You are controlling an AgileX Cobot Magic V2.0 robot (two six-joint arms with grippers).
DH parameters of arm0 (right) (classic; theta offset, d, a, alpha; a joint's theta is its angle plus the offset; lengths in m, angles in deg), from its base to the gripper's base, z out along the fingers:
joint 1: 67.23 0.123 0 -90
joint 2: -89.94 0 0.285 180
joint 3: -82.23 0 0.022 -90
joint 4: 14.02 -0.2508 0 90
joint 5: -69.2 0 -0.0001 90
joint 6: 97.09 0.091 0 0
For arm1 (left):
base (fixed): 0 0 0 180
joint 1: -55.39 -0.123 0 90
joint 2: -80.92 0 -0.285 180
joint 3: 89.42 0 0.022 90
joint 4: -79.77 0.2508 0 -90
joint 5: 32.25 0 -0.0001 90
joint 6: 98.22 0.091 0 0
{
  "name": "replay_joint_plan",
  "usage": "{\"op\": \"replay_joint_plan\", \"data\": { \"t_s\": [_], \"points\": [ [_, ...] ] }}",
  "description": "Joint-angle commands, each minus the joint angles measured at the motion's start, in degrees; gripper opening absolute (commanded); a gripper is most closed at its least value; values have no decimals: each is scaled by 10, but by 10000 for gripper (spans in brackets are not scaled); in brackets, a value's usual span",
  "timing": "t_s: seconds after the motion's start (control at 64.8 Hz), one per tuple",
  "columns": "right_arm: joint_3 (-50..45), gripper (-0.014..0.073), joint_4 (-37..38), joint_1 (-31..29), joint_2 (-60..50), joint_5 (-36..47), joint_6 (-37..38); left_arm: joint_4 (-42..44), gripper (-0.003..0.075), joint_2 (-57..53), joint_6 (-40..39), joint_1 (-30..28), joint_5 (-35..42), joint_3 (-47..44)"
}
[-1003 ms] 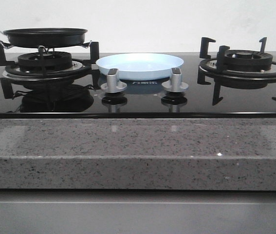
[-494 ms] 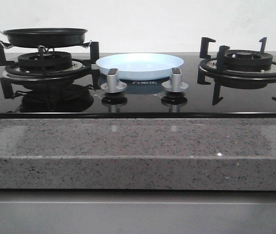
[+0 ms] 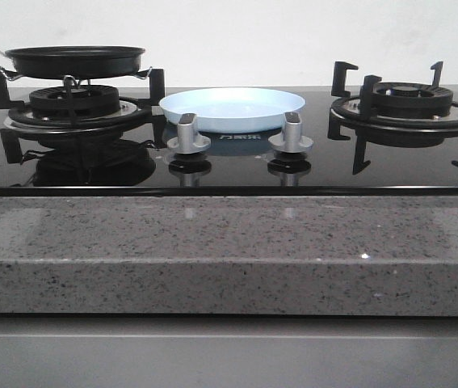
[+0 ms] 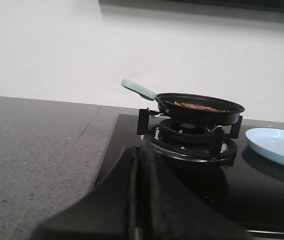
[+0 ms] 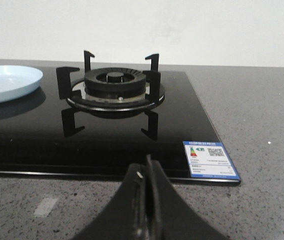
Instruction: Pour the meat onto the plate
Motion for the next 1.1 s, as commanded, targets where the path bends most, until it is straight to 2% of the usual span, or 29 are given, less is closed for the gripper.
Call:
{"op": "replay_joint_plan", "data": {
  "t_s": [0.0, 0.247, 0.417, 0.54, 0.725, 1.08],
  "points": [
    [45, -120, 1, -2, -9, 41, -3, -4, -20, -10, -4, 0, 36, 39],
    [205, -120, 1, -2, 38, -96, -3, -4, -20, 26, -4, 0, -89, 177],
    [326, -120, 1, -2, 131, -182, -3, -4, -20, 109, -4, 0, -189, 284],
    [380, -120, 1, -2, 188, -226, -3, -4, -20, 171, -4, 0, -244, 347],
    [414, -120, 1, -2, 263, -277, -3, -4, -20, 259, -3, 0, -304, 412],
    [409, -120, 1, -2, 335, -302, -3, -4, -20, 347, -3, 0, -313, 414]
  ]
}}
